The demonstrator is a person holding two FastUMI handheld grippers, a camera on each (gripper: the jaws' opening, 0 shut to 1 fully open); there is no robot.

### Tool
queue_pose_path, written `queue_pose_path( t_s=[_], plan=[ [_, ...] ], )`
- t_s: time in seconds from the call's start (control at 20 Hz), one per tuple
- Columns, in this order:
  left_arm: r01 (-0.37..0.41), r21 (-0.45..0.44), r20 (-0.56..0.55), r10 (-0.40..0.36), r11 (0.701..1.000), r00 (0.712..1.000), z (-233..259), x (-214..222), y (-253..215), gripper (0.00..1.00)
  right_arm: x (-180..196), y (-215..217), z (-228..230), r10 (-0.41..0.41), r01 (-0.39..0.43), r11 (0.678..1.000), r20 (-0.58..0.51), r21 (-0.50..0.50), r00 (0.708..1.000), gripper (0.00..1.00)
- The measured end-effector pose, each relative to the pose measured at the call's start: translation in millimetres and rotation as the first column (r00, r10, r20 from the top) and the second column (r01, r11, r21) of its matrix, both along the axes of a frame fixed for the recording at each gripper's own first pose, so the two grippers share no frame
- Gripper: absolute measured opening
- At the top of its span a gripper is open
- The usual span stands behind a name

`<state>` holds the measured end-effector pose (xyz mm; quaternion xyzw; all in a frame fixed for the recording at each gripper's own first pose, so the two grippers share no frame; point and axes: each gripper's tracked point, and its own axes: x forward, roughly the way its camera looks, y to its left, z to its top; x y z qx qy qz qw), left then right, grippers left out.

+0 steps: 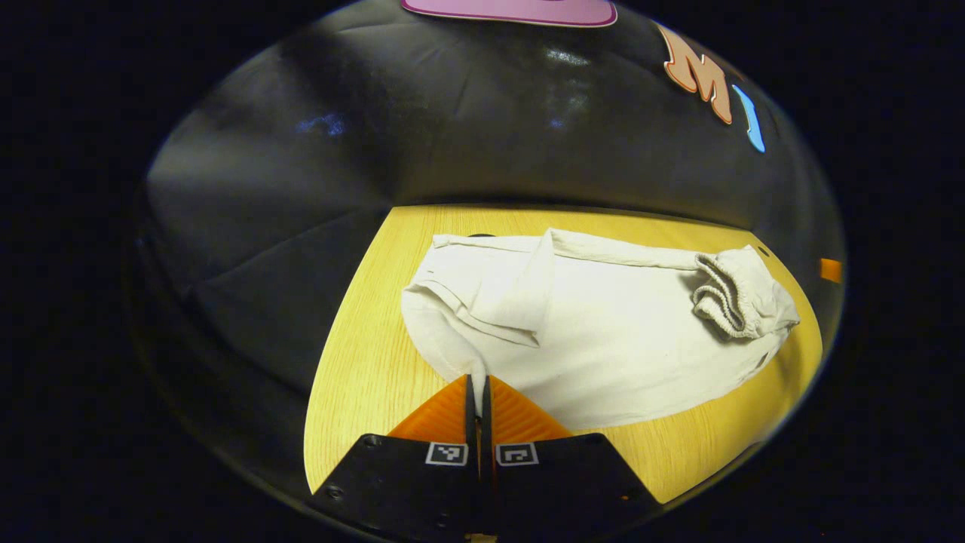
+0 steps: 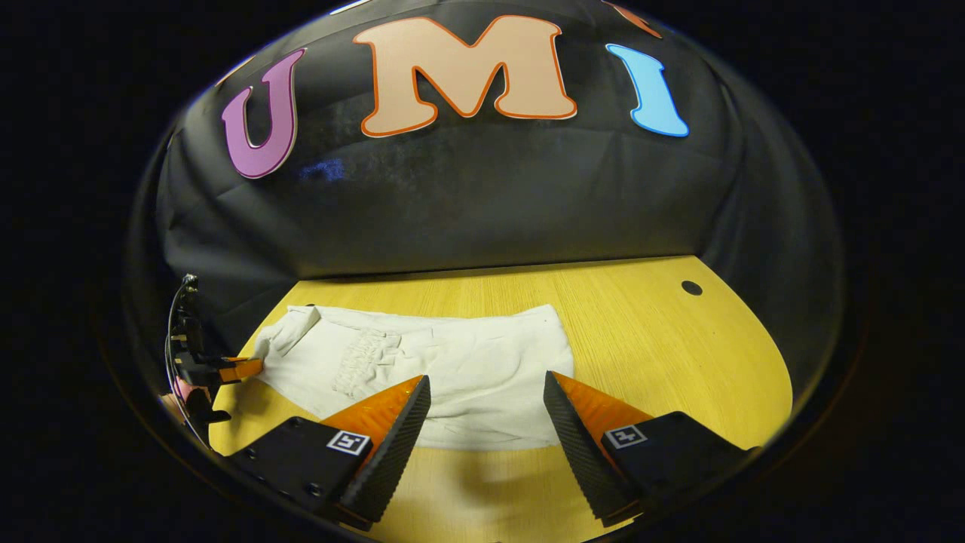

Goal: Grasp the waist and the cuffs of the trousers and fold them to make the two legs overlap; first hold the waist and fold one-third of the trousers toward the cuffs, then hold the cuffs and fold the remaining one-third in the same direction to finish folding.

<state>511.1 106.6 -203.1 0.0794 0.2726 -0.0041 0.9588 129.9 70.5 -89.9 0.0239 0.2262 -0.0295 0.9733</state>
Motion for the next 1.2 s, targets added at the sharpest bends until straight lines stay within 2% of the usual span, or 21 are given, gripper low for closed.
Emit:
queue_pose_path(
  t_s=[0.25, 0.55, 0.65, 0.7, 0.85, 0.9, 1.0, 1.2],
  plan=[
    [-0.033, -0.085, 0.015, 0.034, 0.996, 0.999, 7, -3, -12, 0.0, -15, -17, 3, -0.03, 0.03, 1.0, 0.005, 0.007, 1.0, 0.93],
    [-0.017, -0.199, 0.128, 0.043, 0.98, 0.991, 58, 5, -57, 0.0, -28, -49, 12, -0.047, 0.047, 0.999, 0.01, 0.006, 0.999, 0.93],
    [0.011, -0.23, 0.174, 0.03, 0.973, 0.984, 79, 9, -82, 0.0, -33, -63, 17, -0.045, 0.045, 0.999, 0.014, 0.006, 0.999, 0.96],
    [0.027, -0.243, 0.193, 0.021, 0.97, 0.981, 90, 11, -96, 0.0, -36, -70, 19, -0.044, 0.044, 0.999, 0.017, 0.01, 0.999, 0.93],
    [0.08, -0.276, 0.249, -0.009, 0.958, 0.968, 120, 16, -146, 0.0, -44, -96, 24, -0.043, 0.043, 0.999, 0.022, 0.019, 0.999, 0.93],
    [0.096, -0.282, 0.264, -0.019, 0.955, 0.964, 129, 17, -162, 0.0, -47, -106, 27, -0.043, 0.043, 0.999, 0.023, 0.016, 0.999, 0.97],
    [0.127, -0.263, 0.288, -0.048, 0.956, 0.956, 142, 17, -197, 0.0, -53, -129, 29, -0.049, 0.049, 0.999, 0.03, -0.005, 0.998, 0.92],
    [0.201, -0.218, 0.324, -0.124, 0.955, 0.938, 165, 13, -269, 0.0, -65, -165, 27, -0.046, 0.047, 0.999, 0.024, -0.017, 0.999, 0.93]
  ],
)
